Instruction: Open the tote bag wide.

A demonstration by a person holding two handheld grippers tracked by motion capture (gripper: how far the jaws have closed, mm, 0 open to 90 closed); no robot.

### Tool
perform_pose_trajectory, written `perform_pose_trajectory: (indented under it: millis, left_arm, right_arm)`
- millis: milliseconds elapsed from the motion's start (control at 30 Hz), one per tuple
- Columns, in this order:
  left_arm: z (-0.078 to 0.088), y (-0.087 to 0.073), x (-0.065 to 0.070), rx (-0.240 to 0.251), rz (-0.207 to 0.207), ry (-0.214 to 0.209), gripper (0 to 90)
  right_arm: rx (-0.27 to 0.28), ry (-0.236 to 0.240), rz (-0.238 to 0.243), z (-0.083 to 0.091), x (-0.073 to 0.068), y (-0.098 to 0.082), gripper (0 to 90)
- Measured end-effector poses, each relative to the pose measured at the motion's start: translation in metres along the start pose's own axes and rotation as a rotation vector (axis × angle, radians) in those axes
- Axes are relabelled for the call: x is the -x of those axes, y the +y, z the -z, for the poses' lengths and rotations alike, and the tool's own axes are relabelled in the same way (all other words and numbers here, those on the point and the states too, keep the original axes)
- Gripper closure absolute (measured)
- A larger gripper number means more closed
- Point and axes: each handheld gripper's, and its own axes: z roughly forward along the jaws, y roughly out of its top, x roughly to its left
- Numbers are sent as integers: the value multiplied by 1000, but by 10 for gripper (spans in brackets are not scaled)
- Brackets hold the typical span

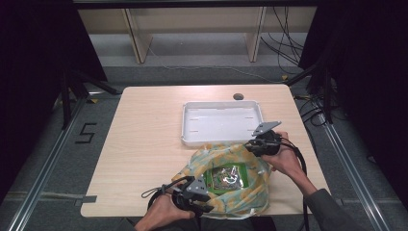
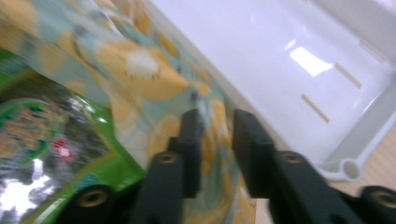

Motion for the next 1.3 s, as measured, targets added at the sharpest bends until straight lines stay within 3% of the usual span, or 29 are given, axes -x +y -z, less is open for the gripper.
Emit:
perform_pose_trajectory:
  millis: [33,100,200,233,267,367,400,433,500,600,633,733,800,867,900,933,1000,1200,1267,1300]
  left_arm:
    - [3,2,1,30,14,1,592]
    - [7,6,1,65,21,22,570]
    - [7,8,2,81,47,45,570]
    - [7,8,2,76,40,52,570]
    - [4,8,3,85,58,57,573]
    - [-1,9,1,58,35,72,598]
    - [-4,9,2,57,60,75,612]
    - [-6,9,1,50,54,78,637]
    - [-10,8,1,57,63,82,674]
    - [-13,9,0,51,57,105,773]
    - [-12,9,-2,35,17,116,810]
    - [-16,10,-2,24,18,125,888]
    - [-19,9,-1,16,34,124,894]
    - [-19,10,-3,2,9,122,895]
    - [-20,9,-2,9,37,124,895]
    - [-21,10,-2,7,36,121,895]
    - [-21,9,-2,8,42,119,895]
    - [-24,8,-4,4,38,120,892]
    - [-25,6,-3,11,71,120,892]
    - [-25,7,-4,11,61,124,891]
  right_arm:
    - [39,13,-20,6,-4,2,623]
    - [92,81,-1,17,-9,5,592]
    - [115,174,58,30,-23,9,573]
    - [98,214,73,31,-28,10,564]
    - [92,226,96,30,-31,10,558]
    - [29,298,151,18,-43,12,497]
    - [22,290,156,14,-46,11,490]
    - [4,303,149,10,-48,11,484]
    - [-12,329,177,3,-48,11,482]
    - [-38,341,177,-6,-49,12,472]
    - [-45,355,192,-9,-50,12,470]
    - [-78,370,212,-18,-54,12,467]
    - [-97,378,228,-24,-55,13,463]
    - [-115,373,223,-29,-57,13,458]
    - [-122,364,208,-30,-57,13,458]
    - [-113,364,236,-33,-55,14,458]
    - [-131,358,207,-38,-54,15,456]
    - [-141,339,182,-48,-48,15,453]
    - [-144,330,182,-50,-45,15,453]
    - [-147,328,168,-50,-44,15,450]
